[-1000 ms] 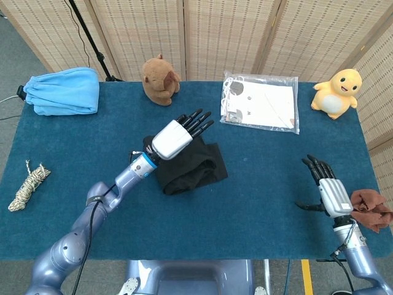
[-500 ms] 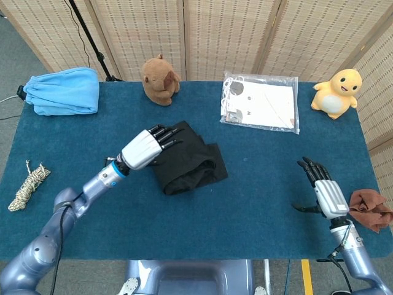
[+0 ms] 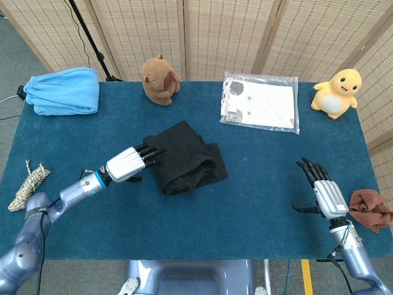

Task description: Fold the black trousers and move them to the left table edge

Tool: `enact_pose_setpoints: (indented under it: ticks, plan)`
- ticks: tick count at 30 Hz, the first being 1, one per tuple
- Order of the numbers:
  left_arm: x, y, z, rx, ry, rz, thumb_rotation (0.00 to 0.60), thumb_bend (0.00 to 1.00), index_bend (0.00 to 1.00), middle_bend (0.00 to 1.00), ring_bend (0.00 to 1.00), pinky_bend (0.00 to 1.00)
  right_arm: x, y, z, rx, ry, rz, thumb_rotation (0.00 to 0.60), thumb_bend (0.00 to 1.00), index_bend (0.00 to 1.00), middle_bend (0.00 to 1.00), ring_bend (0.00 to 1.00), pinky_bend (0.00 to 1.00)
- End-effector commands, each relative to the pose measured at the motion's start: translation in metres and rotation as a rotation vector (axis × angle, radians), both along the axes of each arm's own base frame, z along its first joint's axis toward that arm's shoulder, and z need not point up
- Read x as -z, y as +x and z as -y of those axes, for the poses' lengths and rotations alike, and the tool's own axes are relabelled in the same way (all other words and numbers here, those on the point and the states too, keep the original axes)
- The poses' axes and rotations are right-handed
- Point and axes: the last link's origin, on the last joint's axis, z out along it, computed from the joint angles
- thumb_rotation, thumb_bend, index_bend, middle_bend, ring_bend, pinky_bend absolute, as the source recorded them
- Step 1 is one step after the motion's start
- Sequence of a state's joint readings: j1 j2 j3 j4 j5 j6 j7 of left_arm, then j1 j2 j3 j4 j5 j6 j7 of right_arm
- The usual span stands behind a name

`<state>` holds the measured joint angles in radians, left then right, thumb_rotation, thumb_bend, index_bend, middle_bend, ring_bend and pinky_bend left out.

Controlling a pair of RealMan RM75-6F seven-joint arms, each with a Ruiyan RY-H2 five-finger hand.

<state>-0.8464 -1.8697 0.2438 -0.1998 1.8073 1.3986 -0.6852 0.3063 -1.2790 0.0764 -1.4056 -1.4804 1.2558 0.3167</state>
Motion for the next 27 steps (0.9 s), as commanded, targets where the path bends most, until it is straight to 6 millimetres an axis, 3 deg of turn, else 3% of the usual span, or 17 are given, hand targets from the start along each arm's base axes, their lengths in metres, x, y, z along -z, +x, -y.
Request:
enact_pose_setpoints:
  ticks: [1,8,19,27]
  plan:
    - [0.012,0.001,0.000,0.009,-0.006,-0.053,0.600,0.00,0.31,0.11,0.20,0.27,-0.001,-0.001,0.000,0.004,-0.002,0.001,0.600,0.00,0.00,0.00,0.00,0.00]
    - [0.031,0.013,-0.004,-0.010,0.000,-0.065,0.600,0.00,0.31,0.11,0.20,0.27,-0.002,-0.002,0.001,0.006,-0.003,0.002,0.600,0.00,0.00,0.00,0.00,0.00]
    - [0.042,0.023,-0.008,-0.018,0.028,-0.067,0.600,0.00,0.31,0.11,0.19,0.27,-0.003,-0.001,0.000,0.002,-0.006,0.008,0.600,0.00,0.00,0.00,0.00,0.00]
    - [0.045,0.018,-0.007,-0.023,0.019,-0.109,0.600,0.00,0.17,0.00,0.08,0.19,-0.003,-0.001,0.000,0.003,-0.004,0.011,0.600,0.00,0.00,0.00,0.00,0.00]
